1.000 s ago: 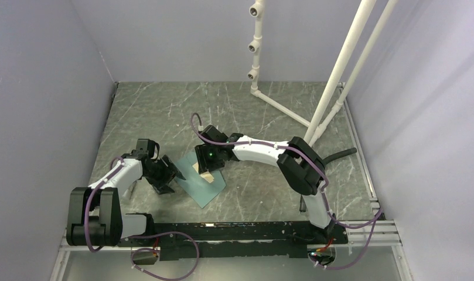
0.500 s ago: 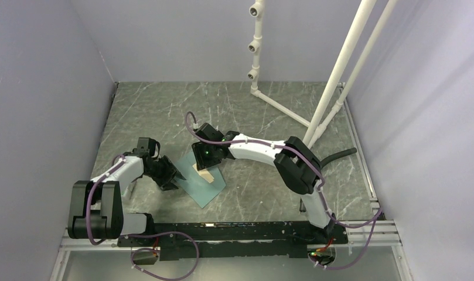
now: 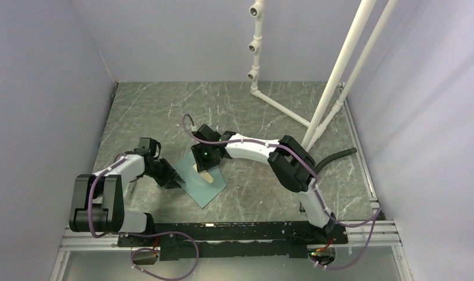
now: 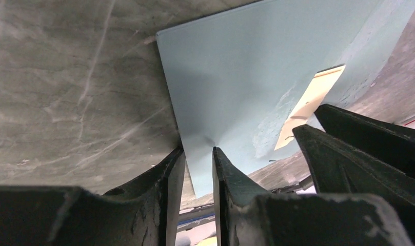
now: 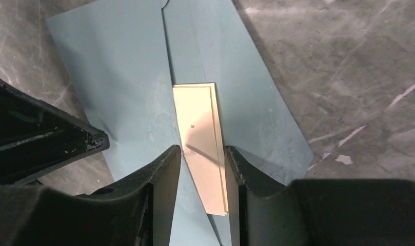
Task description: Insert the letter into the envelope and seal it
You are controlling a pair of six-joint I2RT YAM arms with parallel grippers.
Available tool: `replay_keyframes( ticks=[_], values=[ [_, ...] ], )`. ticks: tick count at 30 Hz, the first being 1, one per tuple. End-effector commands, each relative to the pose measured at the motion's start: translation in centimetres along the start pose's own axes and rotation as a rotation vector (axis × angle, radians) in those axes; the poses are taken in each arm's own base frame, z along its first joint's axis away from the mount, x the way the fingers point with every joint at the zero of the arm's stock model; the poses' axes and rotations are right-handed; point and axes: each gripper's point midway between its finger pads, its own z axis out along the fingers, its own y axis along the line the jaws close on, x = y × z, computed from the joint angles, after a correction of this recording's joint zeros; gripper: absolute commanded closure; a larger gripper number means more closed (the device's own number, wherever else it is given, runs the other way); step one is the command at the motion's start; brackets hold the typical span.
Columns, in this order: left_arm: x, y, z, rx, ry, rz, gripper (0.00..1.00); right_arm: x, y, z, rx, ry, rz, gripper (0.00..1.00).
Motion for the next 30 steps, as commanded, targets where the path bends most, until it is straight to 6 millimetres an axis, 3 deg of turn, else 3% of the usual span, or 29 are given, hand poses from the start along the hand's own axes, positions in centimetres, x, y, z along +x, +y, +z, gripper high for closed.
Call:
replay_keyframes(
  ticks=[1,12,16,20,23,26,30],
  values=[
    [-0.4,-0.1,0.6,0.008,-0.005,0.009,0.68,0.3,1.9,0.1,-0.102,0.038,-0.021,0.61],
    [-0.6,-0.7,0.9,0.035,-0.003,0.020,0.69,0.7,3.8,-0.7,-0.225,0.065,-0.010,0.61],
    [-0.6,-1.0,0.6,0.056,-0.008,0.028,0.68,-0.5,3.0,-1.6,-0.222,0.035,0.019,0.60],
    [-1.2,-0.9,-0.4,0.031,-0.058,0.043,0.65,-3.1,2.0,-4.7,-0.220,-0.058,0.030,0.60],
    [-2.2,-0.7,-2.0,-0.005,-0.148,0.064,0.50,-5.4,1.7,-8.7,-0.221,-0.169,0.014,0.59],
    [-3.3,-1.1,-4.3,-0.006,-0.265,0.090,0.32,-7.2,-0.6,-11.8,-0.142,-0.277,0.040,0.57],
    [-5.0,-4.8,-7.4,0.148,-0.403,0.215,0.16,-8.8,-5.0,-13.9,0.021,-0.386,0.111,0.53]
  ],
)
